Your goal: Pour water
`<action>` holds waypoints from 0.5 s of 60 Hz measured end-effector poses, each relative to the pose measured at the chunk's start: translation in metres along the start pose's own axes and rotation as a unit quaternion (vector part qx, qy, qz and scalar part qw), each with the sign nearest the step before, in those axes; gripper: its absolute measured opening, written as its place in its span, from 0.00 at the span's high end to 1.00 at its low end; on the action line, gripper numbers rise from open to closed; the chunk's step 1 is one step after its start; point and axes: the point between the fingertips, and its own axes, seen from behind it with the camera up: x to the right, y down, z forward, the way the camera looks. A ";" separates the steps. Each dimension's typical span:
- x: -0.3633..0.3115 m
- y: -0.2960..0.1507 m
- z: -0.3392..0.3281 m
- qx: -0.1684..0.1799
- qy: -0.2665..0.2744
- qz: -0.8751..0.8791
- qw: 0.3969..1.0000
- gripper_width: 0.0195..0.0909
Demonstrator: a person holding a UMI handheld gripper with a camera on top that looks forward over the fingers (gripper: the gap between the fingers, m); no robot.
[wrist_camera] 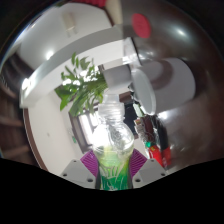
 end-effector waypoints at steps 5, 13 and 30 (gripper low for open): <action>-0.022 0.010 0.004 -0.031 0.020 -0.140 0.990 0.76; -0.077 0.001 0.015 -0.048 0.013 -0.394 0.918 0.76; -0.134 -0.134 0.028 0.023 0.132 -0.791 0.597 0.72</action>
